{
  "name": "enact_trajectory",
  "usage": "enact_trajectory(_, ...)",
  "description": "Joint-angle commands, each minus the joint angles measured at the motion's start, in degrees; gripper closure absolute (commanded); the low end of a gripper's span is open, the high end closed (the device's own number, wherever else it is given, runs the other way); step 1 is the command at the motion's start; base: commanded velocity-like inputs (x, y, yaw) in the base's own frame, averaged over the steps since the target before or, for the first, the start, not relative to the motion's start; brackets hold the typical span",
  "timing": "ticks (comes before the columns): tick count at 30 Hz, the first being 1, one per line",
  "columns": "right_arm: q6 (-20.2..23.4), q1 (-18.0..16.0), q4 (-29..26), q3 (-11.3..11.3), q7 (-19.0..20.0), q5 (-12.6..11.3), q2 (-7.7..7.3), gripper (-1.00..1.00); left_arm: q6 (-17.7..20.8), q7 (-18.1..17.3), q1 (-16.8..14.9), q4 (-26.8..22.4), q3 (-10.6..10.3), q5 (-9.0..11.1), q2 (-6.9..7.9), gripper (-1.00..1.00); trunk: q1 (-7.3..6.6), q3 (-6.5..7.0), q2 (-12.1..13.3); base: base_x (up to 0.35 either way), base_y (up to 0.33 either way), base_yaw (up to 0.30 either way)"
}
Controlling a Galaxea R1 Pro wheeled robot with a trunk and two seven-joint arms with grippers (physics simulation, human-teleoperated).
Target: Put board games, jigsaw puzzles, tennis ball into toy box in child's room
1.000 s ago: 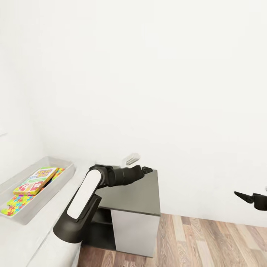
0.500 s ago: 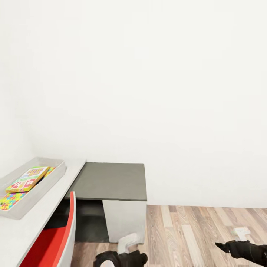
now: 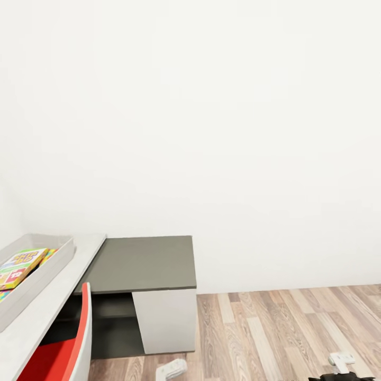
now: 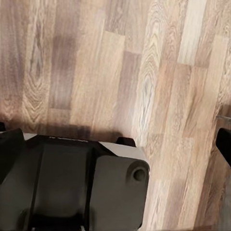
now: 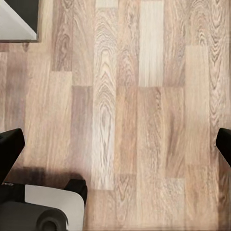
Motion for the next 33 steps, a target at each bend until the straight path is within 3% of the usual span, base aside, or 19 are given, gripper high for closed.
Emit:
enact_trajectory(1,0.2,-0.1,0.6,-0.4,0.3,0.4,0.15,-1.0,0.0,0.4,0.0,0.7,0.1,0.1,0.04,-1.0,0.03,-0.04,-0.1,-0.074,0.0,-0.087)
enact_trajectory(4,0.1,-0.1,3.0,-0.4,-0.7,0.4,0.61,-1.0,-0.5,0.3,-0.4,4.2,0.5,-0.3,0.09,-1.0,0.03,0.01,-0.1,-0.178,0.0,-0.05)
enact_trajectory(6,0.1,-0.1,5.7,-0.5,-2.8,0.3,1.54,-1.0,-2.0,0.2,-1.3,9.7,1.7,-0.5,0.07,-1.0,0.03,0.02,-0.1,-0.272,0.0,-0.019)
enact_trajectory(7,0.1,0.0,9.0,-0.5,-6.9,0.2,2.47,-1.0,-2.7,-0.2,-2.9,15.7,2.3,-0.5,0.12,-1.0,0.03,0.02,-0.1,-0.305,0.0,-0.007)
enact_trajectory(8,0.1,0.0,10.3,-0.5,-8.9,0.2,2.67,-1.0,-2.8,-0.7,-3.6,18.0,2.4,-0.5,0.1,-1.0,0.03,0.03,-0.1,-0.31,0.0,-0.006)
enact_trajectory(9,0.1,0.0,13.9,-0.5,-16.1,0.3,3.1,-1.0,-3.1,-3.4,-5.3,24.1,2.6,-0.5,-0.13,-1.0,0.03,0.03,-0.1,-0.319,0.0,-0.003)
enact_trajectory(10,0.1,0.0,15.6,-0.5,-20.3,0.4,3.31,-1.0,-3.2,-5.1,-6.0,26.7,2.6,-0.6,-0.29,-1.0,0.03,0.03,-0.1,-0.322,0.0,-0.002)
enact_trajectory(13,0.2,0.0,17.6,-0.3,-26.0,0.6,3.64,-1.0,-3.3,-7.4,-6.9,30.2,2.7,-0.6,-0.17,-1.0,0.03,0.03,-0.1,-0.325,0.0,-0.001)
enact_trajectory(15,0.1,0.0,18.2,0.4,-27.7,1.7,3.7,-1.0,-3.3,-8.4,-7.1,31.6,2.8,-0.6,0.0,-1.0,0.03,0.03,-0.1,-0.327,0.0,0.0)
enact_trajectory(17,0.0,0.0,18.6,1.6,-28.4,4.1,3.76,-1.0,-3.4,-8.9,-7.2,33.5,2.8,-0.6,-0.13,-1.0,0.03,0.03,-0.1,-0.328,0.0,0.0)
enact_trajectory(20,-1.1,0.3,19.4,1.9,-27.6,4.9,3.79,-1.0,-3.4,-9.0,-7.3,34.5,2.8,-0.6,-0.22,-1.0,0.03,0.03,-0.1,-0.328,0.0,0.0)
enact_trajectory(27,-2.8,0.4,19.7,2.3,-19.2,5.1,3.48,-1.0,-6.0,-9.1,-7.3,39.3,2.6,-0.6,-0.52,-1.0,0.03,0.03,-0.1,-0.328,0.0,-0.145)
enact_trajectory(31,-2.8,0.4,19.7,2.4,-17.9,5.2,3.34,-1.0,-6.8,-9.1,-7.3,40.2,2.7,-0.6,-0.46,-1.0,0.03,0.03,-0.1,-0.329,0.0,-0.288)
enact_trajectory(33,-2.8,0.4,19.8,3.0,-14.1,5.7,3.23,-1.0,-7.7,-9.1,-7.3,40.5,2.8,-0.5,-0.31,-1.0,0.03,0.03,-0.1,-0.328,0.0,-0.296)
